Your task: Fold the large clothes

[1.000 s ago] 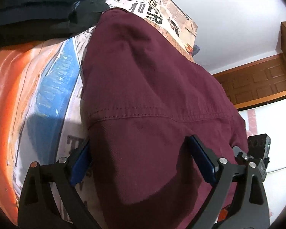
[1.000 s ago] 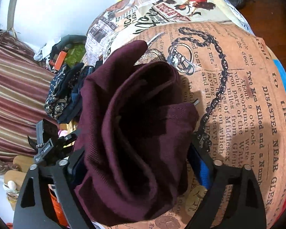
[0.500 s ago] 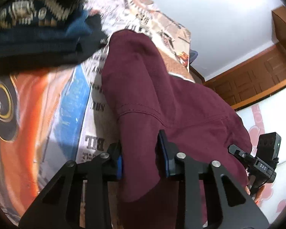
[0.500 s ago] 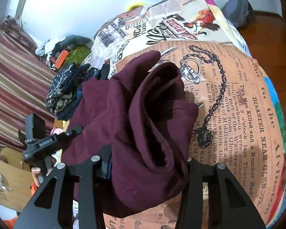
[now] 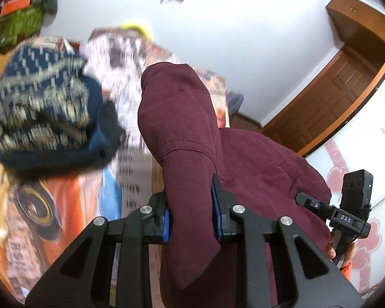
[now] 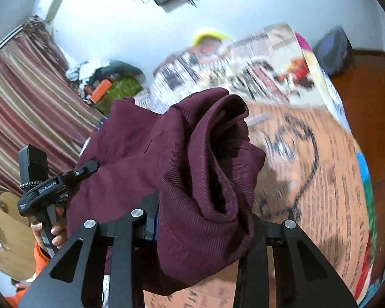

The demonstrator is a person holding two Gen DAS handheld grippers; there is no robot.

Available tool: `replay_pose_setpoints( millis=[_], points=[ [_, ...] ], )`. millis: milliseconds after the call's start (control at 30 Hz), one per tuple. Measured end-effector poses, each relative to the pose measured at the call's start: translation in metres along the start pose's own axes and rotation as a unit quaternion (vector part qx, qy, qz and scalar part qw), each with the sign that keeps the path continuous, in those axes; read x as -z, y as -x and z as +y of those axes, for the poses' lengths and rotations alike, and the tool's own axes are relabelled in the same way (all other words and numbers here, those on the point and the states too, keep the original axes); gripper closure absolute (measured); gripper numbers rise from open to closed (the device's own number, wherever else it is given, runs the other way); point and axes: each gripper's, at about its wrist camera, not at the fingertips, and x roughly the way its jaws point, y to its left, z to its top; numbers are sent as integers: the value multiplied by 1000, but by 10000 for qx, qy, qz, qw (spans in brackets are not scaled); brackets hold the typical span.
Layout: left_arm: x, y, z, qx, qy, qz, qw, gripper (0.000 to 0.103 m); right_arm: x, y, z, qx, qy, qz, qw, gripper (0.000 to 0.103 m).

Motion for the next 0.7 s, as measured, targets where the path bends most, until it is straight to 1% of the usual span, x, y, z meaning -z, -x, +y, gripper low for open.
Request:
replay_pose_setpoints(
  millis=[100, 167, 233, 267, 300, 367, 433, 500, 600, 667, 700],
  points=[
    [-26, 21, -3, 12, -203, -319, 9993, 79, -19, 6, 26, -104, 271, -316, 9991, 81],
    [-43, 36, -2, 83, -344, -495, 9981, 84, -34, 8, 47, -181, 381, -462, 9980, 82],
    [-57, 39, 4, 189, -427, -494, 9977, 88, -44, 7, 63, -201, 510, -556, 9969, 83],
    [-60, 37, 6, 87, -495, -467, 9976, 88, -50, 3, 71, -208, 571, -563, 9966, 83],
    [-63, 33, 10, -148, -609, -435, 9971, 88, -51, -2, 75, -230, 602, -519, 9966, 83],
    [-62, 26, 21, -395, -691, -360, 9962, 90, -50, -20, 79, -183, 645, -338, 9972, 83],
    [-57, 17, 44, -383, -522, -199, 9977, 92, -41, -43, 75, -105, 602, -95, 9981, 82],
    [-49, 14, 62, -416, -440, -126, 9981, 93, -30, -70, 64, -113, 430, 267, 9987, 82],
    [-37, 15, 83, -575, -398, -106, 9975, 94, -11, -119, 42, -216, -5, 874, 9959, 82],
    [-34, 14, 96, -660, -315, -97, 9973, 94, 0, -143, 37, -173, -37, 1119, 9936, 82],
    [-33, 15, 102, -695, -261, -87, 9972, 94, 4, -152, 36, -162, -24, 1209, 9925, 80]
  ],
)
